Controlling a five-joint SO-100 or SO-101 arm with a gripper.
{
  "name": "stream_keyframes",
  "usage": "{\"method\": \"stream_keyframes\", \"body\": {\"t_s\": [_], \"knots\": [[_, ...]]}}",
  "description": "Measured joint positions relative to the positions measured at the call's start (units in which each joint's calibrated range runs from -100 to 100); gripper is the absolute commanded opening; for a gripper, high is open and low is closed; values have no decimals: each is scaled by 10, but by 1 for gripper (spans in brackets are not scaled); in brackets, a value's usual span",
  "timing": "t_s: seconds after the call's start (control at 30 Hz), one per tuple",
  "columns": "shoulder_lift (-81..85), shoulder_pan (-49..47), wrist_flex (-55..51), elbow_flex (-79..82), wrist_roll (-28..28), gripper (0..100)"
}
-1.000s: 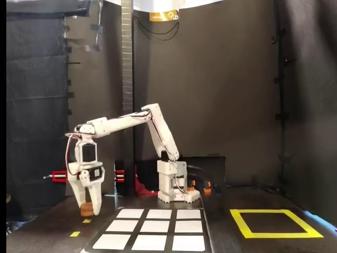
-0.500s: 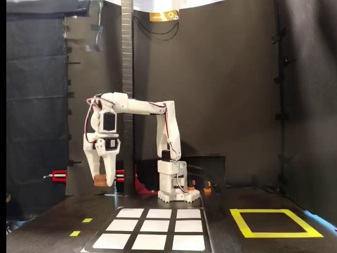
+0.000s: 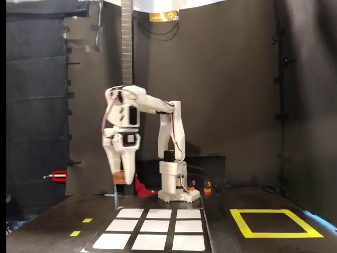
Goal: Pick and place at Grid spot 3
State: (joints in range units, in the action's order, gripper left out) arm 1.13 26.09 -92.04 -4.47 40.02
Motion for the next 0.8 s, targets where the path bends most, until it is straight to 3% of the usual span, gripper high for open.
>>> {"method": "stream_keyframes", "body": {"t_s": [0.53, 0.8], "knots": [[3, -199, 2, 0, -294, 14], [3, -199, 2, 0, -323, 14]]}}
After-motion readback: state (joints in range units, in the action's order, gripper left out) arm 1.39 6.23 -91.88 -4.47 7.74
